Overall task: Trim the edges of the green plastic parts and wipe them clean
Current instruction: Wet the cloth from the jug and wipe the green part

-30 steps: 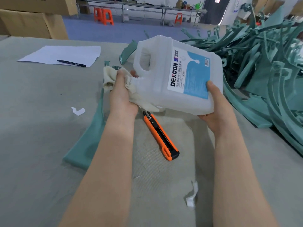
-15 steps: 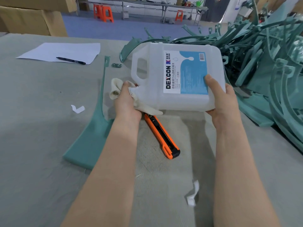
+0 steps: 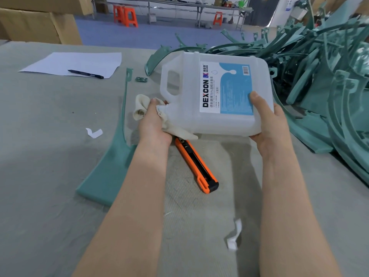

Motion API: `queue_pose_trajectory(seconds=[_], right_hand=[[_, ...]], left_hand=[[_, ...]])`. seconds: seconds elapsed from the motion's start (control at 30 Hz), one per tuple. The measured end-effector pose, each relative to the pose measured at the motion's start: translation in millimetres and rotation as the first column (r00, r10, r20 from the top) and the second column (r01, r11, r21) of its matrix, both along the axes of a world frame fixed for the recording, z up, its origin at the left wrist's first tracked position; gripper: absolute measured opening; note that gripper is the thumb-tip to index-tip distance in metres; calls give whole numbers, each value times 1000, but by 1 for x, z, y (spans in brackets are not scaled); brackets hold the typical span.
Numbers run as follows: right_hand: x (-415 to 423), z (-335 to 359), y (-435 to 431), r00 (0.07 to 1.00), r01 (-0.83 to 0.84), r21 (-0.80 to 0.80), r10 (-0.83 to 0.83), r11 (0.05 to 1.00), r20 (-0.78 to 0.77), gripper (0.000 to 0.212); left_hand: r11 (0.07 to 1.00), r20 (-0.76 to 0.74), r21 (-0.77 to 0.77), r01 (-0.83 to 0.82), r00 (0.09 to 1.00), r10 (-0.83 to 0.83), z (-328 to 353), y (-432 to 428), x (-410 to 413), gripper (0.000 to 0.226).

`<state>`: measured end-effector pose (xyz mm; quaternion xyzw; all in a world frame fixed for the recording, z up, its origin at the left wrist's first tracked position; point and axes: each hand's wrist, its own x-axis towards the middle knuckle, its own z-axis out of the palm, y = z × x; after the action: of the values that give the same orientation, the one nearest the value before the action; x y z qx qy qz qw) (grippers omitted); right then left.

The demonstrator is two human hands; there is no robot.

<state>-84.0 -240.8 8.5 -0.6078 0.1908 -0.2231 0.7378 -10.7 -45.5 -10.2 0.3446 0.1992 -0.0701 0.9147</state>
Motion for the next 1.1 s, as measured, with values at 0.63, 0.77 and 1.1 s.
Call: queue_pose_trajectory(seconds=[0.63,0.77,1.1], right_hand=[[-1,-1,-1,1000,-17,10,17,1000,8,36],[-1,2,-1,1000,-12,-3,12,1000,27,34],[5,-7,0,992,-100,251,115,963,-45,56]], left_hand=[[991,79,-88,105,992,-98,-1,-2,-2,30],[992,41,-67,106,994,-103,2,-1,-1,30],[989,189,-144,25,982,2,30,-4,-1,29]])
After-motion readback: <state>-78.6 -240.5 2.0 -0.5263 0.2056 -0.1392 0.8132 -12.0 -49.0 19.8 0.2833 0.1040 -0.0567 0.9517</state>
